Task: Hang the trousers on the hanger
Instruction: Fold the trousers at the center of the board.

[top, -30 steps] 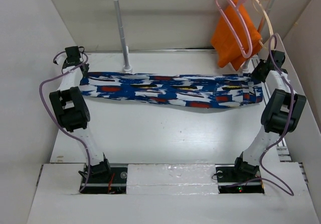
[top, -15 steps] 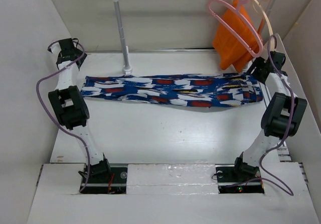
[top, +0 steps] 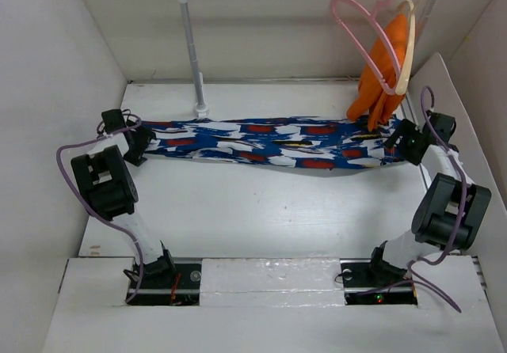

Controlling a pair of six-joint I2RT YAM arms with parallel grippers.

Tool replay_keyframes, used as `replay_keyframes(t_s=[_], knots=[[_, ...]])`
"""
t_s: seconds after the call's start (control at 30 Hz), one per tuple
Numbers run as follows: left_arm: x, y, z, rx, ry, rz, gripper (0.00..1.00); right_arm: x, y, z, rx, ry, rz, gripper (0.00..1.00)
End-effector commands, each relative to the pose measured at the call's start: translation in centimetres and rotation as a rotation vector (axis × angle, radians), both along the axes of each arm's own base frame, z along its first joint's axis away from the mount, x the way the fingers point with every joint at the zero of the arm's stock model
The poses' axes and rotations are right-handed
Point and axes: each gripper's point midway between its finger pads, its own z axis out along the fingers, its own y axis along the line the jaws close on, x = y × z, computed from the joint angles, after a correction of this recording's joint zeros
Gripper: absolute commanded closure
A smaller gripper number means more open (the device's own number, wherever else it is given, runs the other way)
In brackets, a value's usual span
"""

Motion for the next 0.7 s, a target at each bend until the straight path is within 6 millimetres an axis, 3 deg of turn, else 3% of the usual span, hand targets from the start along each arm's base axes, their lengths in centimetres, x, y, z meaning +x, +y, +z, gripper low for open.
replay_keyframes(t_s=[0.0,0.1,0.2,0.27,0.37,0.57,0.6,0.67], knots=[[2.0,-1.1,0.1,-0.057,-0.08,-0.046,0.28,-0.9,-0.8,1.4,0.008,-0.072,0.013,0.23],[1.5,-1.4,-1.9,-0.1,-0.033,-0.012,0.3,-2.3,-1.6,0.8,0.041,-0.064,-0.008,0.22],[0.9,-1.4,-3.0,-0.108,-0.01,0.026,0.4,-4.0,-3.4,0.1,0.081,-0.07,-0.078,0.22],[0.8,-1.0,-2.9,-0.087,-0.016,0.043,0.52,-4.3,-4.2,-0.7,0.093,-0.069,-0.103,0.22],[0.7,-0.4,-2.8,-0.054,0.002,0.046,0.76,-3.3,-4.2,-1.9,0.131,-0.102,-0.083,0.21],[0.7,0.0,-2.9,-0.028,0.032,0.026,0.92,0.2,-4.5,-4.9,0.237,-0.142,-0.102,0.2],[0.7,0.1,-2.8,-0.024,0.033,0.025,0.93,0.5,-3.9,-6.6,0.27,-0.11,-0.106,0.2],[0.7,0.2,-2.8,-0.009,0.036,0.014,0.99,1.9,-3.3,-6.8,0.306,-0.133,-0.109,0.21]])
